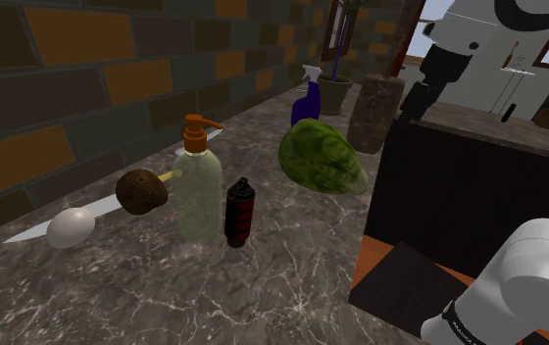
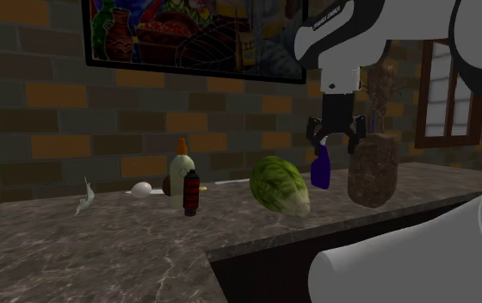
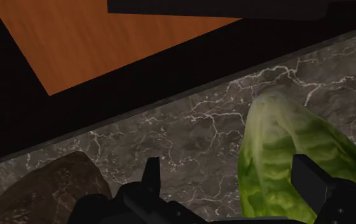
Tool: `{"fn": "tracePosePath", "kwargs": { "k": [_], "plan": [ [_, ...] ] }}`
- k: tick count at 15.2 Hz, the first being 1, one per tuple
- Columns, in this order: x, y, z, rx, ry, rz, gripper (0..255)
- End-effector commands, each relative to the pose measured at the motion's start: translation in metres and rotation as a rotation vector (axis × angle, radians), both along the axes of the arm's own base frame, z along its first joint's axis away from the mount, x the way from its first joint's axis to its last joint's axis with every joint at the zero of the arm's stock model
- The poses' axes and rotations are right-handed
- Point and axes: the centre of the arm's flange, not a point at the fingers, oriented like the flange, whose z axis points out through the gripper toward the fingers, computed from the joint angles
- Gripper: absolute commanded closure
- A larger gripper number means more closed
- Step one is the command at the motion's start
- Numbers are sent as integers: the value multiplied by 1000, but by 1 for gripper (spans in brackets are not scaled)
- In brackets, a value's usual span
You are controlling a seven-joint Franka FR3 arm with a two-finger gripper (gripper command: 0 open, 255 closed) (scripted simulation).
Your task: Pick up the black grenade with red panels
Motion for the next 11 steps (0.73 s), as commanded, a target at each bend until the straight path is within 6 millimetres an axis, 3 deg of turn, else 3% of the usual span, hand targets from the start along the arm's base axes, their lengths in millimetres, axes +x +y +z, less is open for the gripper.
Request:
{"fn": "tracePosePath", "kwargs": {
  "k": [1, 11],
  "plan": [
    [0, 0, 0, 0, 0, 0, 0],
    [42, 128, -9, -29, 31, 102, 0]
  ]
}}
